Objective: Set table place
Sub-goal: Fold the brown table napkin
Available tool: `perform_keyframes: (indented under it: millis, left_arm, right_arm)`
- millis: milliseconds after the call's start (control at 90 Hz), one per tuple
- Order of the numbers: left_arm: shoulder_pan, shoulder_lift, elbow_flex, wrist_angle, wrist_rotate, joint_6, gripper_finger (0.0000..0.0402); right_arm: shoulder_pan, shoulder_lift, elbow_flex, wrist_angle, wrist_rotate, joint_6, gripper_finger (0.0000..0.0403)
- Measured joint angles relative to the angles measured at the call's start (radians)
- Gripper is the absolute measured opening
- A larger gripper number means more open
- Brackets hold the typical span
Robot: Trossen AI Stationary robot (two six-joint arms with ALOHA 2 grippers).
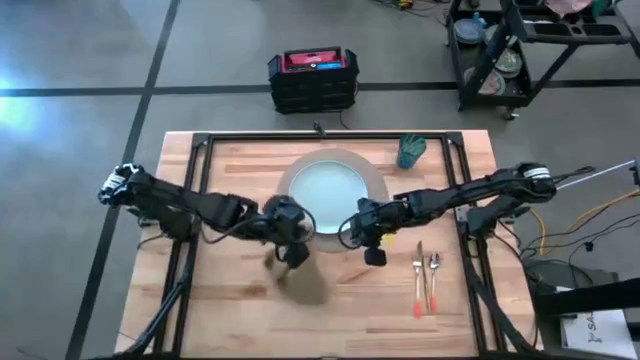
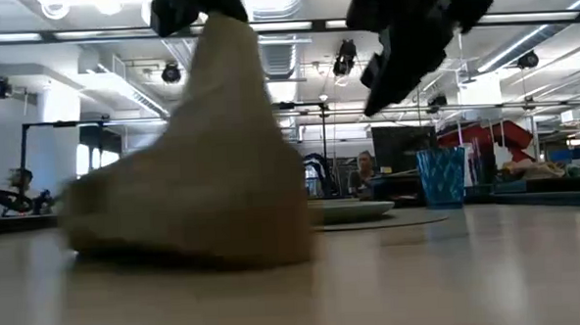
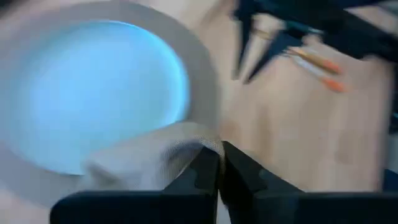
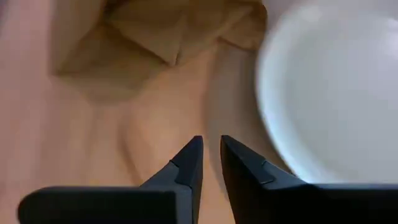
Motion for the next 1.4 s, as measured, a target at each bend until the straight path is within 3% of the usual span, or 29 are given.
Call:
perform_keyframes:
  millis: [289, 489, 689, 833, 1111, 1400]
  left_arm:
    - [-0.005, -0.028, 0.050, -0.015, -0.086, 0.008, 0.0000]
    - [-0.033, -0.035, 0.219, -0.073, -0.261, 0.145, 0.0000]
    - [-0.014, -0.035, 0.342, -0.169, -0.394, 0.206, 0.0000]
    - [0.013, -0.036, 0.359, -0.173, -0.448, 0.210, 0.0000]
    - [0.042, -0.013, 0.353, -0.144, -0.506, 0.205, 0.0000]
    - [0.072, -0.008, 0.352, -0.108, -0.589, 0.205, 0.0000]
  right_arm:
    - [0.017, -0.016, 0.000, -0.014, 0.043, -0.029, 0.0019]
    - [0.034, -0.102, 0.000, 0.058, 0.085, -0.054, 0.0015]
    - [0.075, -0.164, 0.000, 0.150, 0.110, -0.160, 0.0043]
    - [0.096, -0.064, 0.000, 0.235, 0.259, -0.286, 0.0081]
    - [0.102, 0.211, 0.044, 0.754, 0.534, -0.430, 0.0148]
    - [0.119, 0.498, 0.298, 0.794, 0.893, -0.571, 0.0176]
